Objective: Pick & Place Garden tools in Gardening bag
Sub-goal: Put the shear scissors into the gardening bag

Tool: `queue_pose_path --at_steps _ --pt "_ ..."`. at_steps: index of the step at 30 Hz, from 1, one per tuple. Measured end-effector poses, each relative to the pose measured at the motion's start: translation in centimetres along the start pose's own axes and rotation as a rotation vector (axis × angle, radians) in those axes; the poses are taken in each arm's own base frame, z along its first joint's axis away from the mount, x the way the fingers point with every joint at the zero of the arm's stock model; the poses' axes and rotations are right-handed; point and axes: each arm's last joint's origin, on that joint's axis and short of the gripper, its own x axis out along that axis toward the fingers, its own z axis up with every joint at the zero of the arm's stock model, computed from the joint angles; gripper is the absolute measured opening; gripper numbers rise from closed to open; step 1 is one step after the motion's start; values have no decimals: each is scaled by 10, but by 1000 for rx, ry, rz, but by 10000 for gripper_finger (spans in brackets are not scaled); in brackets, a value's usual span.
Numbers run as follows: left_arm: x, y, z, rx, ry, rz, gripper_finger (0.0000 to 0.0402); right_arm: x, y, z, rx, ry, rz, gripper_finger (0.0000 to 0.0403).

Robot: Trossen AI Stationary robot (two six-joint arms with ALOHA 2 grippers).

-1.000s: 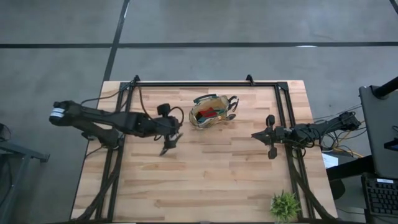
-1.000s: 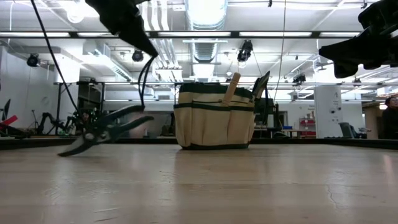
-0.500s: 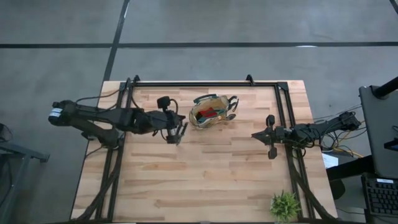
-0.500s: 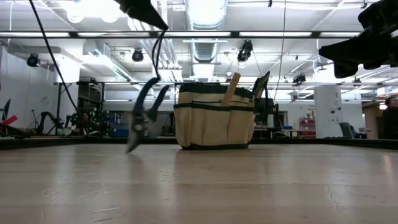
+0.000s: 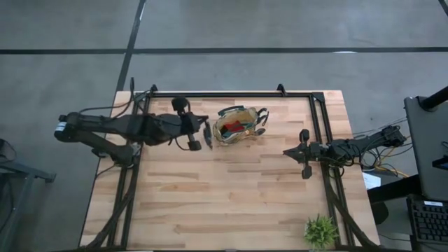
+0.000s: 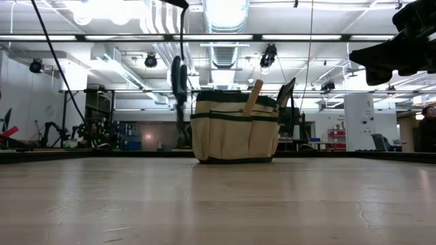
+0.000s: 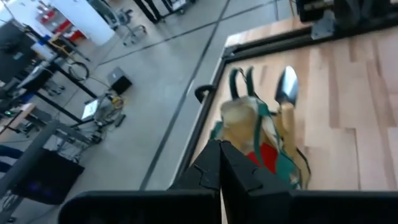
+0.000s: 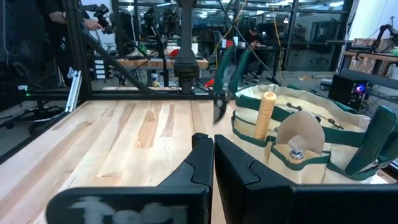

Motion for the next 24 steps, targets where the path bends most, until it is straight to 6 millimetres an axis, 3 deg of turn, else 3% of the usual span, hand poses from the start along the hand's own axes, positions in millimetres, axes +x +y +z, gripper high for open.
queue_pose_path --at_steps 24 --pt "-8 20 28 -61 -136 147 0 0 0 0 0 0 0 8"
